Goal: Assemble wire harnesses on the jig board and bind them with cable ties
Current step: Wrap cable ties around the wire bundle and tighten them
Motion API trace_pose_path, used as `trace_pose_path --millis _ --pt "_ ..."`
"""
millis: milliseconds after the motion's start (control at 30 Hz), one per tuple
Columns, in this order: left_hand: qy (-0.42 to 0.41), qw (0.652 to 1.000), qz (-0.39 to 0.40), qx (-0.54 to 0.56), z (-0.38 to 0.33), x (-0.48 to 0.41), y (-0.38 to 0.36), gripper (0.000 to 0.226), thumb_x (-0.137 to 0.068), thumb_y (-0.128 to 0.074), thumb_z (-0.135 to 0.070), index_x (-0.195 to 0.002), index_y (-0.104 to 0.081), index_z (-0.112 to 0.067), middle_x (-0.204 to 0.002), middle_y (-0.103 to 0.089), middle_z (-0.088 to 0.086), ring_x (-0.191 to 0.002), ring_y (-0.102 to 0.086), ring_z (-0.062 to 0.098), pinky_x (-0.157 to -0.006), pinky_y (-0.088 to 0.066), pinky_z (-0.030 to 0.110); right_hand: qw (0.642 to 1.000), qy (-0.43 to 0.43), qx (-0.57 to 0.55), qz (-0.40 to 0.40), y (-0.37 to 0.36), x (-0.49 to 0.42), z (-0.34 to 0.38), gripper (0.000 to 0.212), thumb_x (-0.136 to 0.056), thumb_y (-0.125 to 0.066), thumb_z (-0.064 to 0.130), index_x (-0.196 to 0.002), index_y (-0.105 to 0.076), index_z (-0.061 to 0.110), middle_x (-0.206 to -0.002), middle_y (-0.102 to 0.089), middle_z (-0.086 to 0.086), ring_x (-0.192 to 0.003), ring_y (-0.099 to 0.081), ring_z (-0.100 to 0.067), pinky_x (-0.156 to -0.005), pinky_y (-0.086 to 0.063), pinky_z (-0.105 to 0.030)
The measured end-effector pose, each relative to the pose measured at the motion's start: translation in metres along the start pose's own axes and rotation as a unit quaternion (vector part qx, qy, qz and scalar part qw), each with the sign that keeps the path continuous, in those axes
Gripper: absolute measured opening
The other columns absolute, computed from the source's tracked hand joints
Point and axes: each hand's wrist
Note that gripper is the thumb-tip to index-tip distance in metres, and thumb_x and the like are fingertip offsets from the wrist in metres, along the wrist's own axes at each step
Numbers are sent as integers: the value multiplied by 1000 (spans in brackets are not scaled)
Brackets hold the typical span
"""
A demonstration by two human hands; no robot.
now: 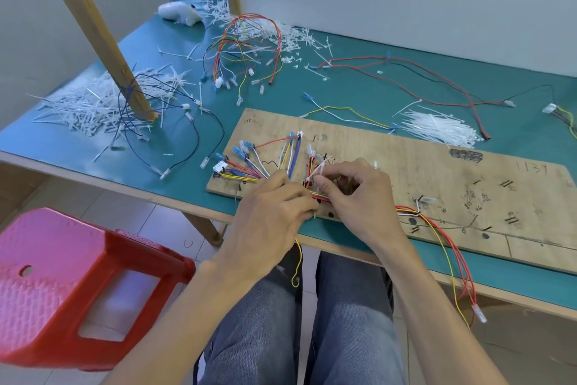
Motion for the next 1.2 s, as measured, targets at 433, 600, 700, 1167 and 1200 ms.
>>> trace_pose_path --millis 433,600,700,1167,1200 --pt "150 976 -64 147 -3 -10 -16 5 -94 -74 -30 -90 -74 -29 -79 -61 -28 -73 -47 0 -75 -39 36 997 -11 -81 -9 5 3 4 15 -83 -89 20 -89 -83 33 -83 -72 4 -73 -61 -13 -68 -49 -28" --pt "232 937 -66 251 -8 -22 -16 34 -88 -83 -24 -95 -51 -27 -68 -70 -25 -49 -37 10 -51 -33 17 995 -23 -97 1 7 3 2 16 -81 -90 11 -92 -85 23 -85 -73 1 -68 -56 -5 -67 -43 -18" --pt "252 928 -64 265 -7 -27 -13 49 -88 -84 -23 -90 -35 -24 -74 -75 -16 -50 -35 12 -51 -41 25 995 -20 -96 8 8 2 1 18 -80 -90 10 -94 -85 21 -89 -75 0 -67 -53 -6 -66 -42 -18" --pt "286 932 -37 220 -8 -35 -8 54 -87 -85 -22 -79 -32 -31 -74 -75 -3 -67 -56 21 -66 -47 33 998 -2 -55 11 6 1 -3 17 -81 -91 19 -97 -85 23 -91 -73 7 -73 -58 -3 -69 -42 -14" --pt "285 932 -38 219 -8 -35 -8 54 -87 -85 -22 -80 -32 -31 -74 -75 -2 -68 -57 22 -66 -47 33 998 -1 -56 12 6 1 -3 17 -81 -91 20 -97 -85 23 -91 -73 6 -73 -58 -3 -69 -42 -14"
Point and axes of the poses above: each hand's wrist, its own x-axis away from the middle knuckle, its own y-axis out of the back of the hand, z = x × y
